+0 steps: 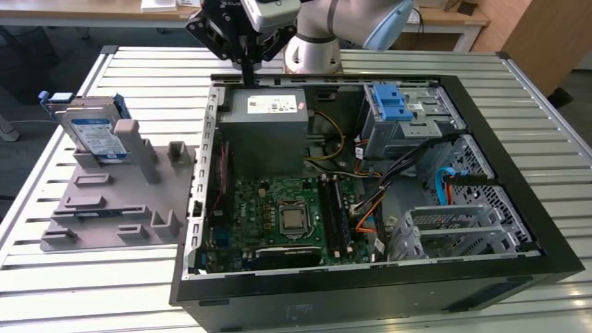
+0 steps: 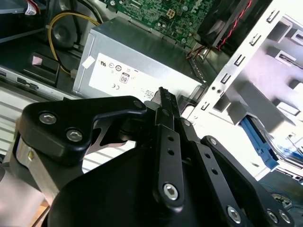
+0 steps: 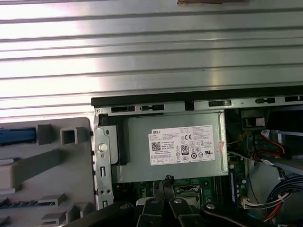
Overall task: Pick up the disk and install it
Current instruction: 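Reach for the disk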
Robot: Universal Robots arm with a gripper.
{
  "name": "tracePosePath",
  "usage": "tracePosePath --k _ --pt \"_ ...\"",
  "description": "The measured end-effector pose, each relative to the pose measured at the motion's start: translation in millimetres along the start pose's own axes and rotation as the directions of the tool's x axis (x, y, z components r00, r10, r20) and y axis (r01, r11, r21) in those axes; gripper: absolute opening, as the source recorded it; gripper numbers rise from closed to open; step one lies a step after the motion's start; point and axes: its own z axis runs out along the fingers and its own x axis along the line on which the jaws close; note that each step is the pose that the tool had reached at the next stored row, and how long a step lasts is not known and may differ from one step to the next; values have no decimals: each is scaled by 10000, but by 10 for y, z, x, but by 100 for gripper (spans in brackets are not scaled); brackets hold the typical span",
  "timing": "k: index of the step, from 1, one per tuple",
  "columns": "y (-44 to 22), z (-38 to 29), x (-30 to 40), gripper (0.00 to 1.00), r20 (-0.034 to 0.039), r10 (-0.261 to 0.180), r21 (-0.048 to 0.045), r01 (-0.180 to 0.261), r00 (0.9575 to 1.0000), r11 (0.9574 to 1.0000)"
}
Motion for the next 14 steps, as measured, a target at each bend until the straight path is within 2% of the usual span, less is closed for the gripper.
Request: tracePosePath --k 8,14 --pt "34 2 76 11 -1 1 1 -1 10000 10000" --pt "85 4 172 11 -1 1 2 -1 10000 10000"
